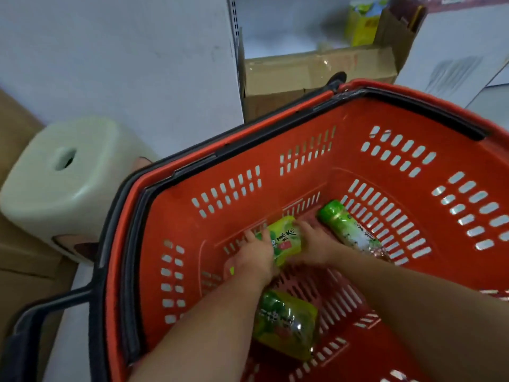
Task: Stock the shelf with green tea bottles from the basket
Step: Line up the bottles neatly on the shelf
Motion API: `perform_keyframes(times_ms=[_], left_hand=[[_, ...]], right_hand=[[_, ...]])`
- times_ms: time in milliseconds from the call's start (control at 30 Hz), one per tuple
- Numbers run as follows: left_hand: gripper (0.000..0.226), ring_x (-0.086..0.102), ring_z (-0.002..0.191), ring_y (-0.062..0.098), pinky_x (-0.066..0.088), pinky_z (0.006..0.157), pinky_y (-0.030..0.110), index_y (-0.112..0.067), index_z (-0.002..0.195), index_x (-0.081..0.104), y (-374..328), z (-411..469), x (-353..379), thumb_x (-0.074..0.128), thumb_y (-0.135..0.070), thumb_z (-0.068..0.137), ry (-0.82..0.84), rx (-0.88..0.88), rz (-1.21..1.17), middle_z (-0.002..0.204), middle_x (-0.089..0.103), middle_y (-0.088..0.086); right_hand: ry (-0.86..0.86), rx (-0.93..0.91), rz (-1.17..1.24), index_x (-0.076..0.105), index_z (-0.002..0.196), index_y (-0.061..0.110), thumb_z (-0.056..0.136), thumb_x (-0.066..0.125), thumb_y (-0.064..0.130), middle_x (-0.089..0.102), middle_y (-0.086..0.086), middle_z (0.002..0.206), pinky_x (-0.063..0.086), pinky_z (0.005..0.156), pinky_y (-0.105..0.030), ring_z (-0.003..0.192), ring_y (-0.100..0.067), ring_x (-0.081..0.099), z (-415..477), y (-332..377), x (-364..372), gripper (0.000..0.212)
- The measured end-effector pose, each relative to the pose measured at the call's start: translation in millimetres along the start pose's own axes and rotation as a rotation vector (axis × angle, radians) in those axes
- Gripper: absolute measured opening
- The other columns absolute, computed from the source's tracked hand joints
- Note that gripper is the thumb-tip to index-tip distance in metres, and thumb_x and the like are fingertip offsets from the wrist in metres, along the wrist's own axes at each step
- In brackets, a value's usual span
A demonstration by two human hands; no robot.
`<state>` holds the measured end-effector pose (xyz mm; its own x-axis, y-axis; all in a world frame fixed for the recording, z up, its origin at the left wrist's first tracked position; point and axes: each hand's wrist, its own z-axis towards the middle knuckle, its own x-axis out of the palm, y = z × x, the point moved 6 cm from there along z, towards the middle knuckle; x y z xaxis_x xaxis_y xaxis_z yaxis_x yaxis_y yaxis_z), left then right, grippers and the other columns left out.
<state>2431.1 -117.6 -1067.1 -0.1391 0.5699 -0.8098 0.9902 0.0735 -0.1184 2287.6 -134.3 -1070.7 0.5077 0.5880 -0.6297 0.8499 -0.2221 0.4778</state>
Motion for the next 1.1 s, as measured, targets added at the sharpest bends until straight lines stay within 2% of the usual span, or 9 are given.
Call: perform_keyframes(times_ms=[167,267,400,633,767,833,900,1000,1100], left_hand=[[0.116,0.025,0.132,0.033,0.031,0.106,0.046,-0.012,0.145,0.016,-16.0,-1.6,6.6,0.083,-0.05,0.058,-0.024,0.053,0.086,0.141,0.022,0.014],[0.11,0.034,0.128,0.033,0.034,0.105,0.04,-0.009,0.141,0.023,-30.3,-0.1,13.8,0.086,-0.042,0.058,0.048,0.145,0.073,0.141,0.03,0.015],[0.107,0.041,0.127,0.03,0.035,0.107,0.035,-0.009,0.141,0.026,-45.0,-2.7,-0.8,0.085,-0.038,0.057,-0.016,0.282,0.078,0.139,0.04,0.011],[0.107,0.039,0.13,0.026,0.032,0.108,0.034,-0.014,0.143,0.024,-44.0,-26.4,-34.3,0.085,-0.033,0.056,-0.126,0.432,-0.106,0.142,0.041,0.009],[0.068,0.045,0.112,0.02,0.043,0.093,0.037,-0.02,0.119,0.04,-46.6,-55.1,-55.6,0.078,-0.04,0.066,-0.34,0.586,-0.021,0.121,0.042,0.0],[0.064,0.049,0.106,0.021,0.045,0.085,0.034,-0.018,0.116,0.041,-54.2,-74.3,-42.4,0.075,-0.046,0.069,-0.268,0.774,0.112,0.119,0.043,0.001],[0.077,0.048,0.115,0.023,0.043,0.094,0.036,-0.016,0.127,0.04,-52.5,-85.7,-16.4,0.076,-0.048,0.067,-0.123,0.856,0.186,0.131,0.042,0.004],[0.114,0.027,0.138,0.027,0.025,0.113,0.039,-0.019,0.149,0.015,-19.2,-90.5,38.7,0.081,-0.049,0.061,0.235,0.822,0.414,0.153,0.024,0.009],[0.133,0.017,0.141,0.032,0.025,0.107,0.061,-0.038,0.147,-0.012,10.1,-95.3,65.8,0.084,-0.052,0.055,0.318,0.741,0.681,0.159,0.003,0.006]], right_hand=[[0.033,0.063,-0.092,0.011,0.149,0.022,0.056,0.087,0.039,0.038,-0.019,0.144,0.038,0.108,-0.042,0.131,-0.033,0.042,-1.3,-22.9,-6.2,0.122],[0.171,0.131,-0.329,-0.016,0.147,0.038,0.054,0.087,0.045,0.011,-0.021,0.156,0.03,0.111,-0.054,0.142,-0.04,0.02,-14.3,-32.2,6.5,0.139],[0.011,0.004,-0.431,-0.018,0.145,0.043,0.063,0.085,0.041,-0.015,-0.006,0.16,0.018,0.112,-0.061,0.147,-0.032,-0.01,-22.7,-22.4,11.2,0.132],[-0.202,-0.196,-0.355,0.008,0.148,0.033,0.052,0.081,0.056,0.03,-0.007,0.139,0.039,0.103,-0.053,0.133,-0.029,0.026,-35.6,-10.2,-6.0,0.122],[-0.142,-0.167,-0.505,0.003,0.15,0.029,0.056,0.081,0.057,0.028,-0.02,0.147,0.032,0.111,-0.05,0.136,-0.039,0.025,-44.2,4.6,-44.4,0.126],[-0.138,-0.16,-0.578,0.002,0.151,0.029,0.056,0.082,0.056,0.031,-0.021,0.145,0.032,0.109,-0.048,0.133,-0.04,0.028,-57.5,6.0,-68.9,0.127],[-0.165,-0.153,-0.634,0.004,0.151,0.029,0.054,0.083,0.057,0.035,-0.021,0.14,0.035,0.106,-0.046,0.129,-0.039,0.032,-75.0,-0.6,-93.4,0.127],[-0.172,-0.089,-0.607,0.003,0.15,0.029,0.056,0.083,0.057,0.033,-0.02,0.142,0.036,0.104,-0.047,0.13,-0.038,0.031,-97.7,-17.2,-112.2,0.126],[-0.173,-0.079,-0.541,0.002,0.15,0.031,0.054,0.083,0.058,0.031,-0.021,0.145,0.035,0.106,-0.048,0.134,-0.039,0.028,-102.6,-16.7,-103.4,0.128]])
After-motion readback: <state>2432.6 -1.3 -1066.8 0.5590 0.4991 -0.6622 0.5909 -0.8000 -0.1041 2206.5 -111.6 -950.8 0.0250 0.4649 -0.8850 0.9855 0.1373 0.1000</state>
